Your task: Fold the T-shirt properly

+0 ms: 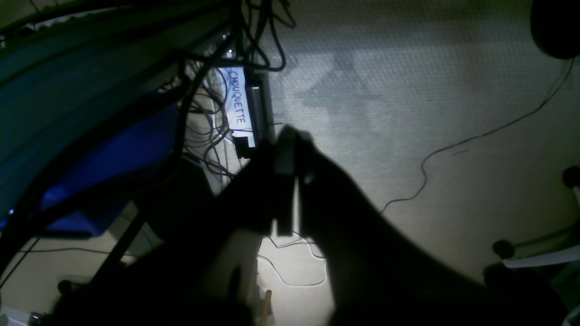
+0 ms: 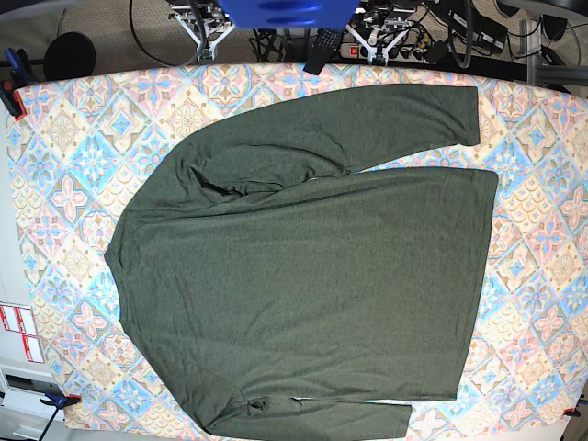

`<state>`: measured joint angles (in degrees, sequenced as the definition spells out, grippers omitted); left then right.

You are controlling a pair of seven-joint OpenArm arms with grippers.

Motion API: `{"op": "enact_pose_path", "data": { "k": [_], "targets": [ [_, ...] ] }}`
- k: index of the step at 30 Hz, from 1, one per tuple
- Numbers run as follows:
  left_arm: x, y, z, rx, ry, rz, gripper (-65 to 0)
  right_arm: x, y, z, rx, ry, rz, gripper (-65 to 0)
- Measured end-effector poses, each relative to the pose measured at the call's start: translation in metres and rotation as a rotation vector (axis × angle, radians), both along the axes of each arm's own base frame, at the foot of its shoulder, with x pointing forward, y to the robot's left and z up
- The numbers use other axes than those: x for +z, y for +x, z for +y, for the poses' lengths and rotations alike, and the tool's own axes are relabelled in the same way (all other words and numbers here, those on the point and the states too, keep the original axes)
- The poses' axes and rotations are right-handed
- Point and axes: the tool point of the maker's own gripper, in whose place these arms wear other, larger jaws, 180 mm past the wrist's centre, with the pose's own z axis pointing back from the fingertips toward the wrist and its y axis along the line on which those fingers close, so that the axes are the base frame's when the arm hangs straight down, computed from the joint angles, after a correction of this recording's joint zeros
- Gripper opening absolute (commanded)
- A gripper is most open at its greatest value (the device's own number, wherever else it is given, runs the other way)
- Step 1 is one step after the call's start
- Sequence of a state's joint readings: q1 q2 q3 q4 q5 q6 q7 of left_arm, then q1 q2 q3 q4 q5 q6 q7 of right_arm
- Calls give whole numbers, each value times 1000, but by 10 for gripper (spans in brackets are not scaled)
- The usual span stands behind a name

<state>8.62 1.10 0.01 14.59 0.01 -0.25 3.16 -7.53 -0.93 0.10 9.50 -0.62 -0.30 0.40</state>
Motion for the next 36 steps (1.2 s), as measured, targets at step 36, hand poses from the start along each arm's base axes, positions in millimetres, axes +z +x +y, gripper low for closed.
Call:
{"op": "enact_pose_path", "data": {
  "k": [36],
  "targets": [
    [21,-100,63,-40,98,-37,-650,31,-54,-71,37,-130,-76,-650]
  ]
}}
